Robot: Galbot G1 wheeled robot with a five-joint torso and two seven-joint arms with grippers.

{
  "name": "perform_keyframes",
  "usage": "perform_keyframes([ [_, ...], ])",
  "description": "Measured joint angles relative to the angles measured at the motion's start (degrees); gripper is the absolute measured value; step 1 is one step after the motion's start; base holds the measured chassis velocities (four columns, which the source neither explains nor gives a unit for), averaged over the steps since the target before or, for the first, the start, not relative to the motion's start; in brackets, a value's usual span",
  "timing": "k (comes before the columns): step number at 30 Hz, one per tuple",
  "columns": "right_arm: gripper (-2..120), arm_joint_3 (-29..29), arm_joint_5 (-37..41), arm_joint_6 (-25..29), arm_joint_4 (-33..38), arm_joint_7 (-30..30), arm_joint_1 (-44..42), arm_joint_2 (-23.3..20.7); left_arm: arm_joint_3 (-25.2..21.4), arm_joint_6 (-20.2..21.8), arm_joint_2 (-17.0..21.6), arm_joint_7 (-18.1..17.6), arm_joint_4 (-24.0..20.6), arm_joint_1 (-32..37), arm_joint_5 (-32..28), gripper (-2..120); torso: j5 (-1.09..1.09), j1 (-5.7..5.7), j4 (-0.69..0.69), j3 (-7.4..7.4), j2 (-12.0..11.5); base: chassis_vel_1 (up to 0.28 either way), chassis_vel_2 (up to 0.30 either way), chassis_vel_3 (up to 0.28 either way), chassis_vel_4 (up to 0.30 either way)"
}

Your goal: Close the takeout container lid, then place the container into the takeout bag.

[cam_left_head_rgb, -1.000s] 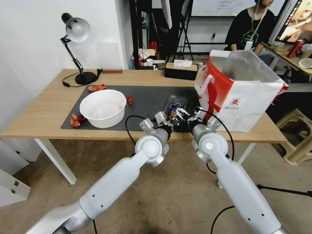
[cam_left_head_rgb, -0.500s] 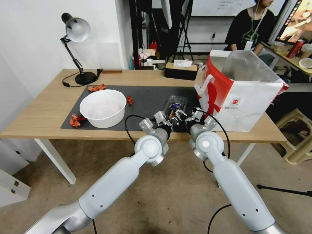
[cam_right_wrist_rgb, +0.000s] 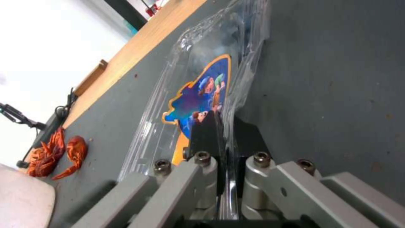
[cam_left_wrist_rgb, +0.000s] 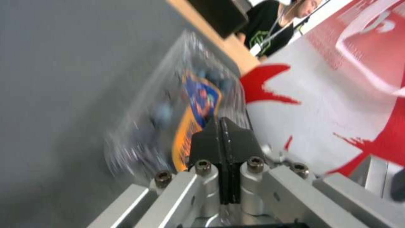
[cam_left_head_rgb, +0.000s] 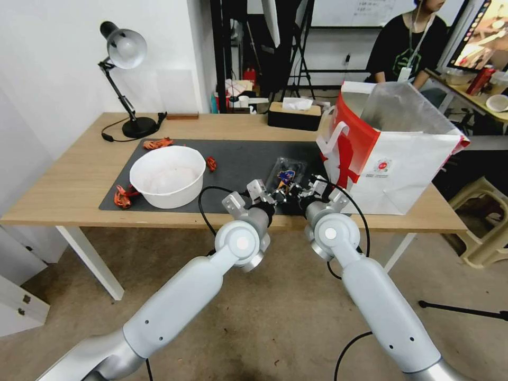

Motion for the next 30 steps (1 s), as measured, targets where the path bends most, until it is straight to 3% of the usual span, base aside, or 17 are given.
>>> perform_keyframes([
  [3, 0, 0.06, -0.09, 0.0, 0.04, -0.02, -0.06, 0.02, -0.3, -0.21, 0.65, 0.63, -0.57, 0.34, 2.99, 0, 0.0, 0.0, 0.0, 0.0, 0.0, 0.0, 0.0, 0.0, 0.0],
  [4, 0, 0.12, -0.16, 0.0, 0.13, -0.02, -0.14, 0.07, -0.7, -0.58, 1.51, 1.78, -1.1, 0.86, 6.82, 0, 0.0, 0.0, -0.01, 0.0, 0.0, 0.0, 0.0, 0.0, 0.0],
  [5, 0, 0.12, -0.16, 0.0, 0.13, -0.02, -0.14, 0.07, -0.7, -0.58, 1.51, 1.78, -1.1, 0.86, 6.82, 0, 0.0, 0.0, -0.01, 0.0, 0.0, 0.0, 0.0, 0.0, 0.0],
  [7, 0, 0.14, -0.43, -0.01, 0.31, -0.04, -0.3, 0.04, -2.08, -1.19, 3.73, 4.95, -3.04, 2.72, 14.64, 7, 0.0, 0.0, -0.01, 0.0, 0.0, 0.0, 0.0, 0.0, 0.0],
  [8, 0, 0.14, -0.43, -0.01, 0.31, -0.04, -0.3, 0.04, -2.08, -1.19, 3.73, 4.95, -3.04, 2.72, 14.64, 7, 0.0, 0.0, -0.01, 0.0, 0.0, 0.0, 0.0, 0.0, 0.0],
  [10, 0, 0.15, -0.5, -0.03, 0.47, -0.04, -0.35, -0.01, -3.55, -1.36, 5.63, 6.92, -4.94, 4.91, 20.4, 18, 0.0, 0.0, 0.0, 0.0, 0.0, 0.0, 0.0, 0.0, 0.0],
  [11, 0, 0.15, -0.5, -0.03, 0.47, -0.04, -0.35, -0.01, -3.55, -1.36, 5.63, 6.92, -4.94, 4.91, 20.4, 18, 0.0, 0.0, 0.0, 0.0, 0.0, 0.0, 0.0, 0.0, 0.0],
  [13, 0, 0.16, -0.57, -0.07, 0.58, -0.04, -0.33, -0.07, -5.27, -1.68, 7.92, 8.93, -6.46, 7.74, 27.74, 30, -0.01, 0.0, 0.0, 0.0, 0.0, 0.0, 0.0, 0.0, 0.0],
  [16, 0, 0.16, -0.61, -0.08, 0.62, -0.03, -0.32, -0.08, -5.98, -1.75, 8.73, 9.45, -7.07, 8.86, 30.18, 33, 0.0, 0.0, 0.0, 0.0, 0.0, 0.0, 0.0, 0.0, 0.0],
  [19, 0, 0.13, -0.84, -0.09, 0.76, -0.02, -0.3, -0.04, -9.55, -1.61, 10.9, 11.18, -9.61, 13.22, 37.53, 50, 0.0, 0.0, 0.01, 0.01, 0.0, 0.0, 0.0, 0.0, 0.0],
  [26, 0, 0.1, -1.08, -0.12, 1.03, -0.04, -0.42, -0.06, -14.47, -2.48, 13.6, 13.66, -12.14, 18.88, 44.49, 70, 0.0, 0.0, 0.0, 0.01, 0.0, 0.0, 0.0, 0.0, 0.0],
  [27, 0, 0.14, -1.12, -0.15, 1.05, -0.13, -0.44, -0.07, -18.4, -2.18, 15.03, 13.99, -14.6, 23.45, 47.32, 82, 0.01, 0.0, 0.0, 0.0, 0.0, 0.0, 0.0, 0.0, 0.0],
  [29, 0, 0.16, -1.2, -0.14, 1.06, -0.2, -0.44, -0.04, -21.21, -1.98, 15.61, 13.57, -16.02, 27.54, 48.92, 95, -0.01, 0.0, -0.01, 0.01, 0.0, 0.0, 0.0, 0.0, 0.0],
  [30, 0, 0.16, -1.2, -0.14, 1.06, -0.2, -0.44, -0.04, -21.21, -1.98, 15.61, 13.57, -16.02, 27.54, 48.92, 95, -0.01, 0.0, -0.01, 0.01, 0.0, 0.0, 0.0, 0.0, 0.0],
])
